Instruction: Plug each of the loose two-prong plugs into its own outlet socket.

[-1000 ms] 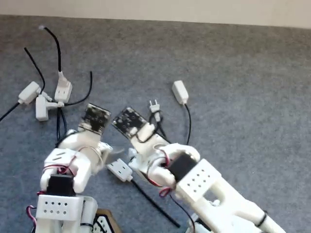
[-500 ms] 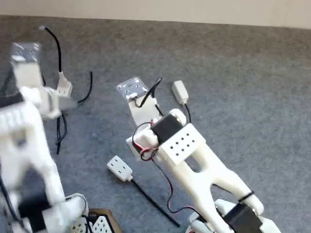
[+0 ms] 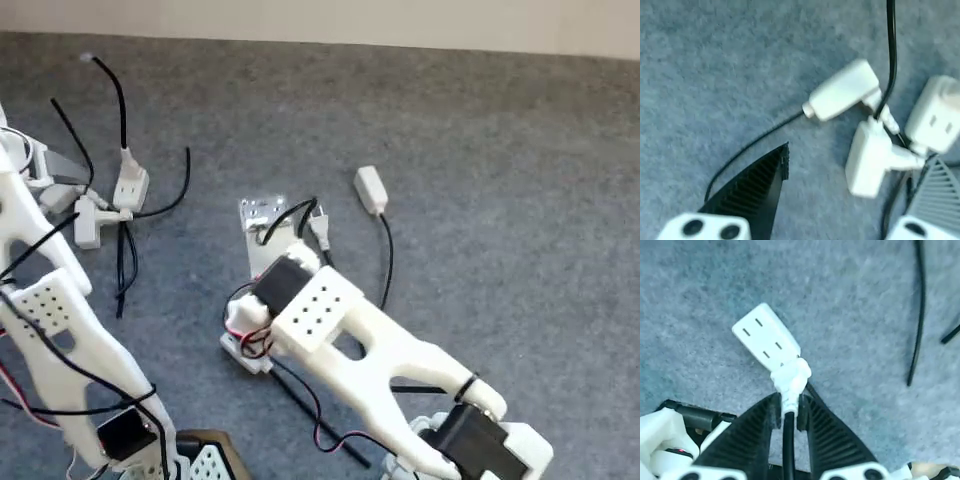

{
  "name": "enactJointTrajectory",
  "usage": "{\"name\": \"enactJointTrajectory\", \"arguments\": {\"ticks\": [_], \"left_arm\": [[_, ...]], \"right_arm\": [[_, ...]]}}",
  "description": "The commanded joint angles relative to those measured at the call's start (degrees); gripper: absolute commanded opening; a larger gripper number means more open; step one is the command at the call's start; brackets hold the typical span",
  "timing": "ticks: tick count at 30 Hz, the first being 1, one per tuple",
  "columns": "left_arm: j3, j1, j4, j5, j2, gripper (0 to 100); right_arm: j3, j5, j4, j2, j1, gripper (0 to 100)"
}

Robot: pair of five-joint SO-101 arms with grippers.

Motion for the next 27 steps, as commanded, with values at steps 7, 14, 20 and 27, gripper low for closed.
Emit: {"name": "enactJointTrajectory", "arguments": {"ticks": [7, 14, 20, 27], "left_arm": [[-10.6, -1.4, 1.2, 0.3, 4.6, 40], [-10.4, -1.3, 1.2, 0.2, 4.6, 40], [-10.4, -1.4, 1.2, 0.2, 4.7, 40], [-10.3, -1.5, 1.2, 0.2, 4.7, 40]], "right_arm": [[-4.8, -0.5, -2.4, 2.1, -1.6, 0.5], [-8.0, 3.7, -2.9, 2.5, -1.7, 0.5], [-7.8, 7.5, -2.5, 7.8, -1.7, 0.5], [-9.3, 9.3, -2.4, 10.2, -1.7, 0.5]]}}
